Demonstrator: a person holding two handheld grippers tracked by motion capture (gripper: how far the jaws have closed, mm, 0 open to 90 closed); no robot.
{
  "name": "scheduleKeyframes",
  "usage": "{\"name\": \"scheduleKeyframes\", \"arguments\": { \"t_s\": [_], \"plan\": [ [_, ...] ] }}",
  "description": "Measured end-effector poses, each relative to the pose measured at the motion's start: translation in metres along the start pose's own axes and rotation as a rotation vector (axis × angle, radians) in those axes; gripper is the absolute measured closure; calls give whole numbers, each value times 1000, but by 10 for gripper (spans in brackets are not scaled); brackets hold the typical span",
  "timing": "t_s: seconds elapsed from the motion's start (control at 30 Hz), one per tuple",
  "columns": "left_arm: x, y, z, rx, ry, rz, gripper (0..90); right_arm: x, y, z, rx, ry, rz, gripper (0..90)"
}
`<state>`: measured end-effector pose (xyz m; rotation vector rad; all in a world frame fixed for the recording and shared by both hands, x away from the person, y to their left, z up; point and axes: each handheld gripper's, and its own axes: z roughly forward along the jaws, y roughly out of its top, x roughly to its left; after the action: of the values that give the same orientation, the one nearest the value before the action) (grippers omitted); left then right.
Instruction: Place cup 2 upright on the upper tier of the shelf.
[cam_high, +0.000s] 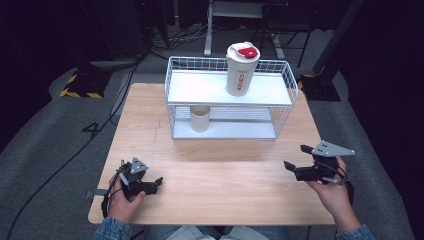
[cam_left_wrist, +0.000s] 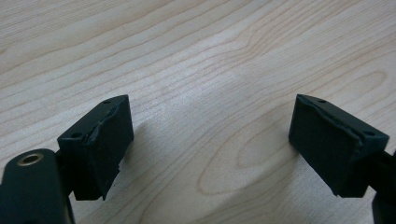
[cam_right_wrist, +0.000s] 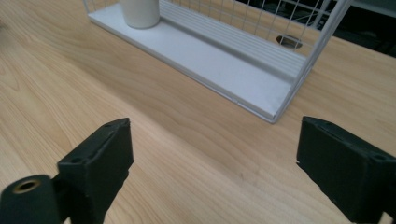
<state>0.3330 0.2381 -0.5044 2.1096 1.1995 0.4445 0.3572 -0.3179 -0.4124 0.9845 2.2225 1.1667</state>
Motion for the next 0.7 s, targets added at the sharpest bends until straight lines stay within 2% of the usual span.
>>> {"name": "scheduleKeyframes", "arguments": {
  "t_s": [0.27,0.37,0.6,0.7],
  "plan": [
    [0,0,0,0,0,0,144,-1,-28,10,53,-4,24,149],
    [0,0,0,0,0,0,144,-1,-36,12,93,-15,15,149],
    [0,0,0,0,0,0,144,-2,-54,18,141,-13,29,150],
    [0,0,0,0,0,-1,144,-2,-61,20,158,-23,20,151]
  ]
}}
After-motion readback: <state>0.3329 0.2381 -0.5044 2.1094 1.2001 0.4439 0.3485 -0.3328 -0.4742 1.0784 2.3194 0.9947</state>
